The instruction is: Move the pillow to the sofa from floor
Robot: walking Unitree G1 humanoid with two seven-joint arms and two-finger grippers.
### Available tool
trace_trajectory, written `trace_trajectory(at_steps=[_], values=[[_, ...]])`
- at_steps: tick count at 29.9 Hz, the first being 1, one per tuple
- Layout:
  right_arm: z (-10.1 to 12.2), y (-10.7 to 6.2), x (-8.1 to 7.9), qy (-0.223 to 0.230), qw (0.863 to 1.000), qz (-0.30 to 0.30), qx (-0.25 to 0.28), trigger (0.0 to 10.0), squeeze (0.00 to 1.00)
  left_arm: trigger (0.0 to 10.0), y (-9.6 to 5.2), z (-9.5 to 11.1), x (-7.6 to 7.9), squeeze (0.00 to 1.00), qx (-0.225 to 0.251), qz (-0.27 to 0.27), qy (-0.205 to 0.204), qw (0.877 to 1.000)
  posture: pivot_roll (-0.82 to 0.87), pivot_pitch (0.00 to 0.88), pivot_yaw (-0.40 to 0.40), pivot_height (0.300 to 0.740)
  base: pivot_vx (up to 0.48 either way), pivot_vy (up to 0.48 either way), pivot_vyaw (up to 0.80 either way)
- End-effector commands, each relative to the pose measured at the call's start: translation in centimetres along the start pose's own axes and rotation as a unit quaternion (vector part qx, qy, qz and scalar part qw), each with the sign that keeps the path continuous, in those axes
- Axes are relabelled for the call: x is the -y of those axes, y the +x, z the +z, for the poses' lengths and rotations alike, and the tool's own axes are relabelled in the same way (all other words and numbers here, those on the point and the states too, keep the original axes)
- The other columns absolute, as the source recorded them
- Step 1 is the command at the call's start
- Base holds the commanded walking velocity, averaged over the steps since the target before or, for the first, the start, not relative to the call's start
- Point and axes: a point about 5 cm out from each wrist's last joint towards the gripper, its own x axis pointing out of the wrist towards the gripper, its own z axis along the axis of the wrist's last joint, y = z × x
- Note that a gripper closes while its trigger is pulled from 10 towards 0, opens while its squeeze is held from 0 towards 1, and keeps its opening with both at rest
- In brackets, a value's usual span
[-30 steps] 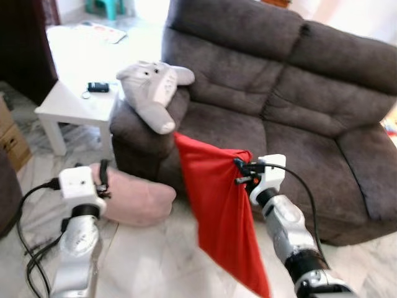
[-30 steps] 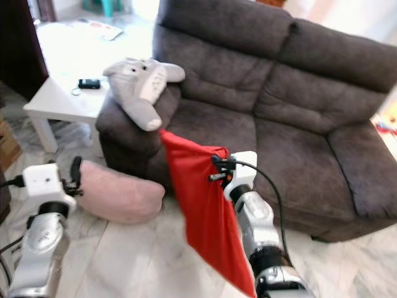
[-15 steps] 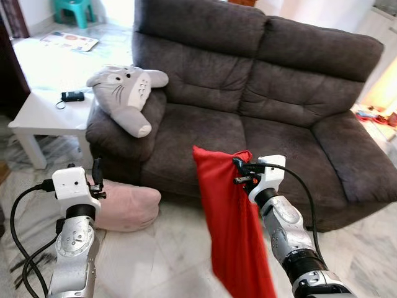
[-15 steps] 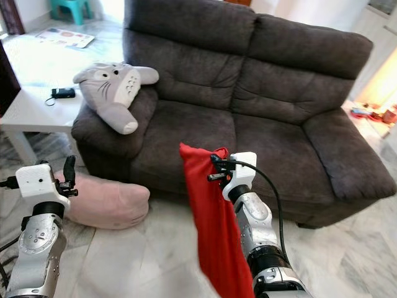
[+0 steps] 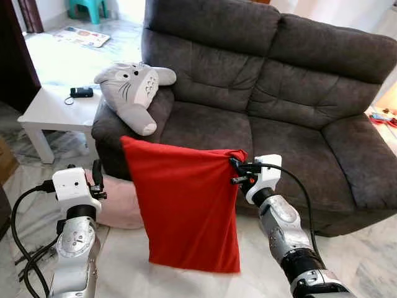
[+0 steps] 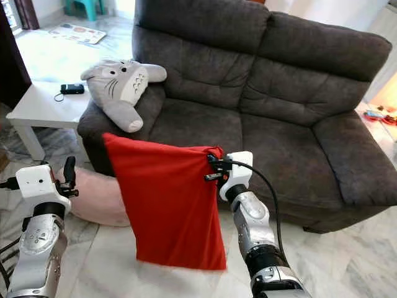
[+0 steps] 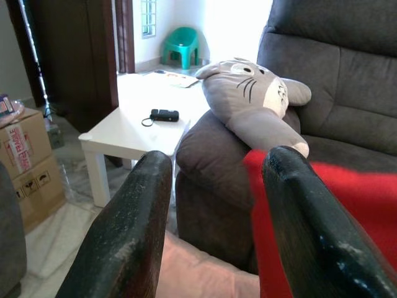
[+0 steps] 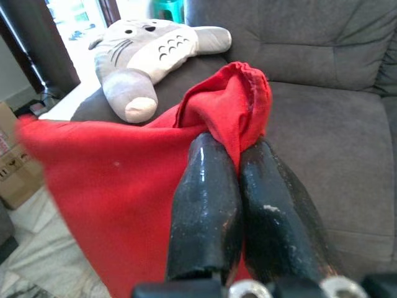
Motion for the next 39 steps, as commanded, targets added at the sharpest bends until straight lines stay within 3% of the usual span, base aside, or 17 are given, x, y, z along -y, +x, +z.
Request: trace_trajectory(at_steps=[1, 17, 39], values=[[3.44, 0.88, 0.32, -0.023, 0.997, -0.002, 0.074, 10.0, 0.0, 10.0, -0.12, 0.11, 0.18, 0.0, 0.001, -0.003, -0.007, 1.0, 0.28, 0.027, -0.204, 0.74, 0.0, 0.0, 0.0], [3.84, 1.36, -0.18, -0.021, 0.997, 0.002, 0.078, 10.0, 0.0, 10.0, -0.12, 0.24, -0.5, 0.0, 0.005, 0.007, -0.004, 1.0, 0.28, 0.027, -0.211, 0.74, 0.257, 0.0, 0.0], [4.31, 1.77, -0.12, -0.019, 0.996, -0.003, 0.083, 10.0, 0.0, 10.0, -0.2, 0.33, -0.69, 0.0, 0.006, 0.006, -0.002, 1.0, 0.29, 0.007, -0.209, 0.74, 0.314, 0.0, -0.76]])
